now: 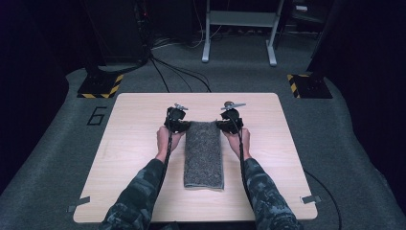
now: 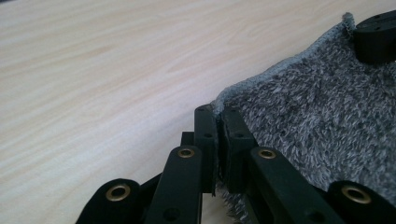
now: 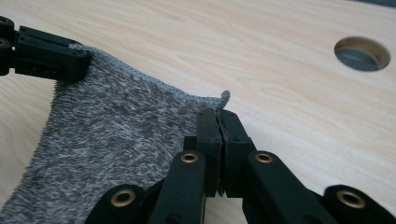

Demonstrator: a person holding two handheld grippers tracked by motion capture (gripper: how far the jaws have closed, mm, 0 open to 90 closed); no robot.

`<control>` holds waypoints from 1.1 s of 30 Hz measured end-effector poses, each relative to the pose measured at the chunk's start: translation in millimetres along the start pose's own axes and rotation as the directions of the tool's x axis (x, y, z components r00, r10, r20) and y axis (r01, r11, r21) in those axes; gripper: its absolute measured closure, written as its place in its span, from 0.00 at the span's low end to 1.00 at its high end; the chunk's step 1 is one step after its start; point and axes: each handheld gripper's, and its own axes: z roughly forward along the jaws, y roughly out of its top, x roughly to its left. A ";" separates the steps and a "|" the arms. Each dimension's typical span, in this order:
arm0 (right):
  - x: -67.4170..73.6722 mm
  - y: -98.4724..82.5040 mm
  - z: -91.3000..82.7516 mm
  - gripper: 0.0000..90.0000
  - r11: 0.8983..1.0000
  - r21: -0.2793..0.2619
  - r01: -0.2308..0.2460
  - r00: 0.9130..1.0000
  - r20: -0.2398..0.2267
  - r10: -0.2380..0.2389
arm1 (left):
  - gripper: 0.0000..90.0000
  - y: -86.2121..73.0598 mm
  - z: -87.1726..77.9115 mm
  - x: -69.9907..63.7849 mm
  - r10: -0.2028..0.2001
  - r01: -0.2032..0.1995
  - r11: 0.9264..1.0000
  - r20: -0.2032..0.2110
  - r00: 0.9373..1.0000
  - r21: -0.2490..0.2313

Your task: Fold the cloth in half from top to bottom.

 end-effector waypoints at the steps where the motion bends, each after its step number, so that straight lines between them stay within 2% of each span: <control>1: 0.0 0.0 0.0 0.98 1.000 0.000 0.000 1.000 0.000 0.000 | 0.96 0.0 0.0 0.0 0.000 0.000 1.000 0.000 1.000 0.000; 2: 0.5 4.5 -4.5 0.98 1.000 -0.017 0.018 1.000 0.004 -0.018 | 0.96 3.2 -4.2 0.1 0.001 -0.001 1.000 -0.001 1.000 -0.014; 5: 1.6 8.0 -8.4 0.98 0.999 -0.025 0.024 1.000 0.007 -0.024 | 0.96 6.3 -9.3 0.2 0.004 -0.004 1.000 -0.001 1.000 -0.029; 6: 2.5 12.3 -12.7 0.98 0.999 -0.037 0.039 0.999 0.013 -0.038 | 0.96 8.1 -13.2 0.1 0.005 -0.005 0.999 0.003 1.000 -0.043; 9: 3.0 15.5 -17.8 0.98 0.998 -0.052 0.040 0.999 0.008 -0.040 | 0.96 10.0 -19.3 0.8 0.020 -0.020 0.999 0.012 1.000 -0.049; 11: 3.1 16.9 -21.1 0.98 0.997 -0.061 0.049 0.999 0.003 -0.049 | 0.96 10.5 -20.5 -0.1 0.012 -0.011 0.998 0.011 1.000 -0.058; 15: 5.8 18.3 -27.0 0.98 0.996 -0.070 0.047 0.999 -0.002 -0.047 | 0.96 13.6 -28.2 -0.9 0.026 -0.025 0.998 0.014 1.000 -0.066; 16: 6.2 18.8 -28.9 0.98 0.996 -0.078 0.053 0.999 0.000 -0.053 | 0.96 14.0 -29.0 -1.8 0.020 -0.018 0.996 0.016 1.000 -0.082; 21: 7.0 21.9 -34.9 0.98 0.994 -0.089 0.062 0.998 0.004 -0.061 | 0.96 16.5 -32.0 -2.7 0.021 -0.019 0.996 0.021 1.000 -0.088; 22: 7.5 22.4 -35.9 0.98 0.994 -0.093 0.059 0.998 0.003 -0.059 | 0.96 17.5 -33.5 -2.7 0.037 -0.035 0.996 0.017 0.999 -0.081; 25: 8.9 24.5 -40.3 0.98 0.993 -0.102 0.064 0.998 0.000 -0.064 | 0.96 19.2 -36.0 -4.6 0.033 -0.031 0.995 0.017 0.999 -0.097; 27: 8.8 25.1 -42.4 0.98 0.991 -0.113 0.069 0.998 -0.002 -0.070 | 0.96 19.8 -38.2 -4.1 0.049 -0.047 0.995 0.018 0.999 -0.089; 33: 10.2 24.2 -51.2 0.98 0.989 -0.131 0.072 0.997 -0.009 -0.074 | 0.96 20.7 -41.5 -7.7 0.050 -0.048 0.994 0.025 0.998 -0.099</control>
